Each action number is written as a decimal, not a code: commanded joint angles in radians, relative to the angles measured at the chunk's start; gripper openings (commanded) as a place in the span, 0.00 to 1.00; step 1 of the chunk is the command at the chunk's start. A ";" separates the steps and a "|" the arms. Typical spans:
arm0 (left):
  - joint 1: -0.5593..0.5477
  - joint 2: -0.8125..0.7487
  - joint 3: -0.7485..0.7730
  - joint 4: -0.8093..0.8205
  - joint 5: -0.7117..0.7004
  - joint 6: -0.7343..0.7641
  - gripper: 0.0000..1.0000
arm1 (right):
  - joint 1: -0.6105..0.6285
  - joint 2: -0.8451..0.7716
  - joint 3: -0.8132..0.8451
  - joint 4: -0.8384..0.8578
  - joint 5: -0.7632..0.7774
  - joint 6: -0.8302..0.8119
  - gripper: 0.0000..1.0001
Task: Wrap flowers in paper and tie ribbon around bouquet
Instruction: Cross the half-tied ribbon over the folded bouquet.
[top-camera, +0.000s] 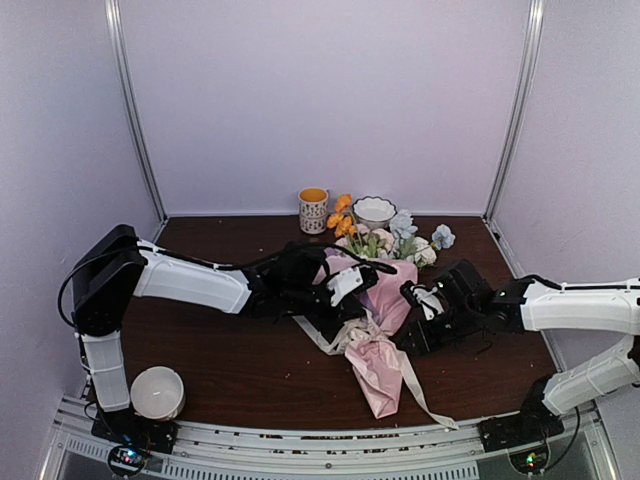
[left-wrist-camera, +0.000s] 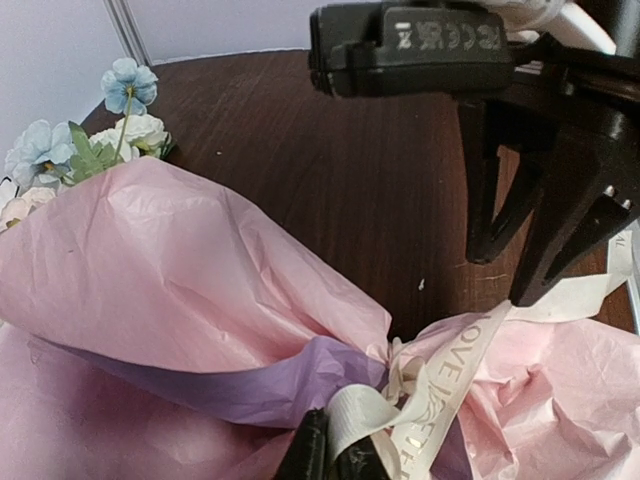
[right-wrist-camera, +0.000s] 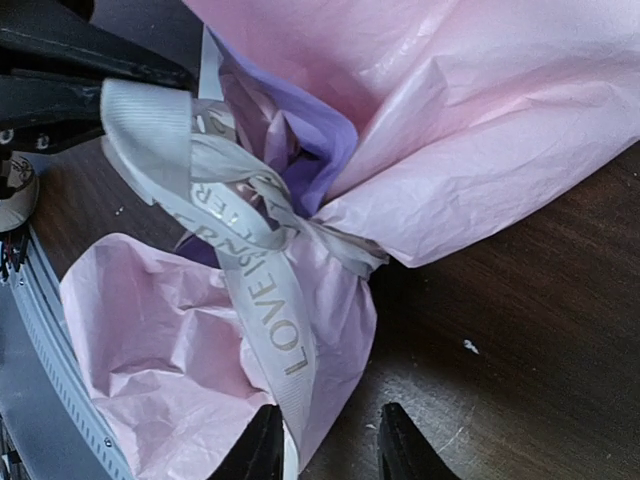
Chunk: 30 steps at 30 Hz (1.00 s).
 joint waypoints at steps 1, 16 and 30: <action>0.002 -0.030 -0.009 0.043 0.012 -0.011 0.09 | -0.006 0.026 0.011 0.051 -0.013 -0.015 0.30; 0.002 -0.031 -0.010 0.038 0.004 -0.018 0.11 | -0.002 0.025 -0.043 0.083 -0.085 -0.008 0.16; 0.002 -0.041 -0.026 0.067 0.036 -0.070 0.09 | 0.110 0.071 0.010 0.329 -0.143 0.134 0.00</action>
